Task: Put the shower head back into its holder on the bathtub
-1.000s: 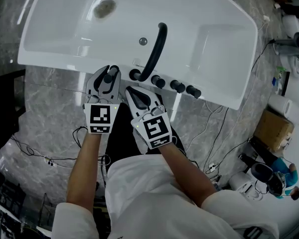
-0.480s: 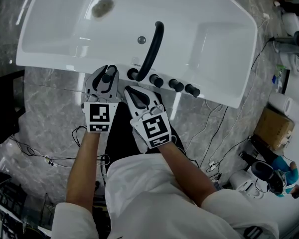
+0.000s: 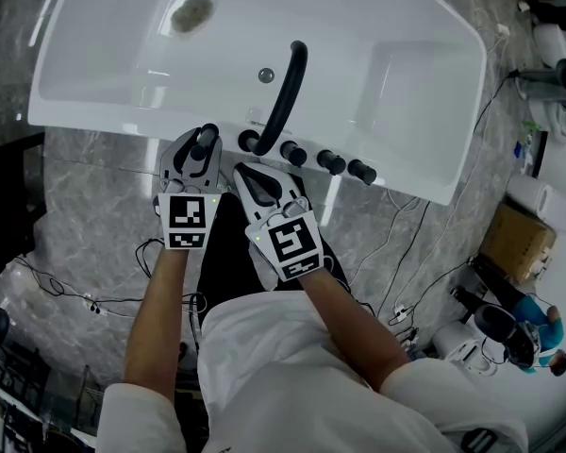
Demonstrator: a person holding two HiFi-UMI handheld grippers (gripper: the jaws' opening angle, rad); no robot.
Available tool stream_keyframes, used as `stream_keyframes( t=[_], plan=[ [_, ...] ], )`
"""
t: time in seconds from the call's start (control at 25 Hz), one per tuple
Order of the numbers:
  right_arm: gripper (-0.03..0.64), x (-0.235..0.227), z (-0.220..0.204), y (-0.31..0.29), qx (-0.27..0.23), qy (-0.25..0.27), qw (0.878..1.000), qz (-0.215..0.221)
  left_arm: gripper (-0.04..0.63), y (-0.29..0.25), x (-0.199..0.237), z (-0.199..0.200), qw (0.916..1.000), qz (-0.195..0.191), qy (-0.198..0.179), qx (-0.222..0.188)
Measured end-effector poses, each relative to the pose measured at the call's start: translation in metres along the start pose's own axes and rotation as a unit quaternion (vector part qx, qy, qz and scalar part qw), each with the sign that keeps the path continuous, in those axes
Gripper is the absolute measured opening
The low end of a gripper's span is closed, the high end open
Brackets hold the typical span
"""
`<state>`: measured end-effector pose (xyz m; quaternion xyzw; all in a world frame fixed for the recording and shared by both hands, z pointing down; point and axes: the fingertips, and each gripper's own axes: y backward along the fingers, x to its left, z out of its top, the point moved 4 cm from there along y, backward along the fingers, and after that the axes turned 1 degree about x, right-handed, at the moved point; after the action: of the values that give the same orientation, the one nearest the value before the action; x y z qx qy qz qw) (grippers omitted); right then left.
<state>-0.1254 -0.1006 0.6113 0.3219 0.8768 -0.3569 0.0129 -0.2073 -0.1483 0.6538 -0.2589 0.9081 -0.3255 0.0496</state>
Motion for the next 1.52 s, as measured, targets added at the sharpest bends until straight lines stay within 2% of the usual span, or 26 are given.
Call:
stream_keyframes(
  t=[0.36, 0.52, 0.88, 1.04, 1.28, 1.52],
  plan=[
    [0.020, -0.003, 0.007, 0.003, -0.001, 0.009, 1.000, 0.009, 0.154, -0.003, -0.004, 0.006, 0.9999, -0.002, -0.003, 0.010],
    [0.020, -0.002, 0.017, 0.008, -0.005, 0.024, 0.999, 0.022, 0.179, 0.003, -0.003, 0.008, 0.9999, 0.003, 0.009, 0.014],
    [0.020, 0.002, 0.054, 0.035, -0.019, 0.075, 0.995, 0.067, 0.179, 0.046, -0.007, 0.038, 0.9985, 0.039, 0.038, -0.007],
    [0.020, 0.003, 0.082, 0.051, -0.033, 0.098, 0.991, 0.090, 0.178, 0.069, -0.009, 0.064, 0.9962, 0.064, 0.055, -0.024],
    [0.018, 0.010, 0.120, 0.077, -0.060, 0.143, 0.979, 0.134, 0.077, 0.104, -0.015, 0.100, 0.9922, 0.091, 0.063, -0.057],
    [0.018, 0.015, 0.147, 0.099, -0.087, 0.156, 0.970, 0.165, 0.014, 0.137, -0.027, 0.120, 0.9879, 0.113, 0.072, -0.077]
  ],
)
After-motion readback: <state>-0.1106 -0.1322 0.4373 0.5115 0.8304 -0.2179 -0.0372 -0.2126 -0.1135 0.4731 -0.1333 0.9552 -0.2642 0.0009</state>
